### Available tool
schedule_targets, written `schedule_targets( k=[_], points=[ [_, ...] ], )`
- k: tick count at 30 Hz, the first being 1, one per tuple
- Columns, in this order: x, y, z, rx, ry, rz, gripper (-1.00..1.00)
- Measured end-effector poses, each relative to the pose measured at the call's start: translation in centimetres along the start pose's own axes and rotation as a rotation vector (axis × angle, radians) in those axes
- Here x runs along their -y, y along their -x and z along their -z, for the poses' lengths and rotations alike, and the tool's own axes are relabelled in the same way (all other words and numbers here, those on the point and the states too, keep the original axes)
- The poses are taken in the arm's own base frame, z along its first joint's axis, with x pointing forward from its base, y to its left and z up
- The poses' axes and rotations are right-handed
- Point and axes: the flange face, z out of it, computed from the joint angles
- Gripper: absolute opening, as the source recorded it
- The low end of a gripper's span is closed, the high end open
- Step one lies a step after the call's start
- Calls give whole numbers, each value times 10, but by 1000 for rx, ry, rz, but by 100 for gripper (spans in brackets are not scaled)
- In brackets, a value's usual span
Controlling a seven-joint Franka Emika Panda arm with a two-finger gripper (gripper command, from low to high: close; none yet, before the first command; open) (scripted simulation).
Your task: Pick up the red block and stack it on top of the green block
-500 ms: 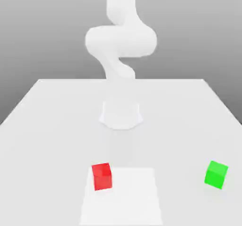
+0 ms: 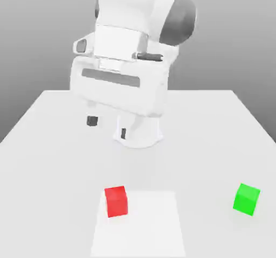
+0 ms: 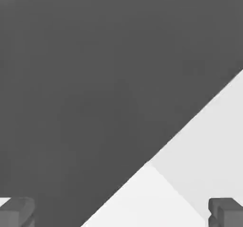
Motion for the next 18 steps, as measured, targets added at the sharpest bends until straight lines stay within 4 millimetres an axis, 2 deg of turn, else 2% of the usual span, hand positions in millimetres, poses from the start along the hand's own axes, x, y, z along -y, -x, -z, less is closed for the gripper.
schedule_targets(
  k=[4, 7, 9, 18],
  points=[
    [-40, -5, -65, 27, 123, -205, 0],
    [-75, -5, -103, 50, 211, -362, 0],
    [-84, -4, -116, 56, 233, -407, 0],
    [-93, 1, -159, 60, 235, -424, 0]
  ],
)
